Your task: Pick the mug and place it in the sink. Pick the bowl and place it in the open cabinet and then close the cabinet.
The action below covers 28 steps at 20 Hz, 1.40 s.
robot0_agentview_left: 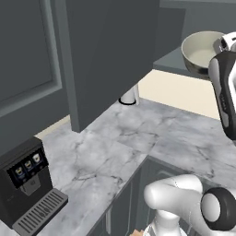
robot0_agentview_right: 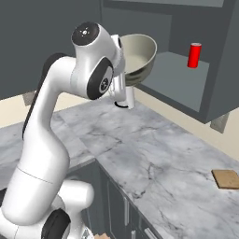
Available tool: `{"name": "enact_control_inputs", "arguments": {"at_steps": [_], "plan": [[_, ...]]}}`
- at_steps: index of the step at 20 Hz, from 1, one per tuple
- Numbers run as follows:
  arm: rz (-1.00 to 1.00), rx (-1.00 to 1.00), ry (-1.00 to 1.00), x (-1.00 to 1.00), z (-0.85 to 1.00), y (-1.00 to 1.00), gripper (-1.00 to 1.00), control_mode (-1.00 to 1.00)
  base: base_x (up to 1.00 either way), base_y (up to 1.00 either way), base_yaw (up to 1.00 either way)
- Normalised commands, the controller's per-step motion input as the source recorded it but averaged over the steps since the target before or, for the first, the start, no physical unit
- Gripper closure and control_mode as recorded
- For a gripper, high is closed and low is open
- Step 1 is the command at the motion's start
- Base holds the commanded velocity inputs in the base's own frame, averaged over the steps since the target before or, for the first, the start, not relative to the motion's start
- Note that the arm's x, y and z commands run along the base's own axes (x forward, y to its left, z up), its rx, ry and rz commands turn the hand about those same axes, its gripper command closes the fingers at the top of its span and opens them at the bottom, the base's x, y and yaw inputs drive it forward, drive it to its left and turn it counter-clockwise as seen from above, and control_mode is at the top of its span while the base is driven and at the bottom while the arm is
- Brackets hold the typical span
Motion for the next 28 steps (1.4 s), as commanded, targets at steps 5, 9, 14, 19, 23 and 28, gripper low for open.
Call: {"name": "enact_control_inputs", "arguments": {"at_steps": [5, 9, 14, 19, 23, 28], "plan": [[0.09, 0.00, 0.00, 0.52, 0.00, 0.00, 1.00, -1.00, 0.00, 0.00, 0.00], [0.08, 0.00, 0.00, 0.54, 0.00, 0.00, 1.00, -1.00, 0.00, 0.00, 0.00], [0.06, 0.00, -0.04, 0.42, 0.00, 0.00, 1.00, -1.00, 0.00, 0.00, 0.00], [0.01, 0.00, -0.02, 0.40, 0.00, -0.01, 1.00, -1.00, 0.00, 0.00, 0.00], [0.01, 0.00, 0.00, 0.38, 0.00, -0.05, 1.00, -1.00, 0.00, 0.00, 0.00], [0.00, 0.00, 0.00, 0.31, 0.00, -0.19, 1.00, -1.00, 0.00, 0.00, 0.00]]}}
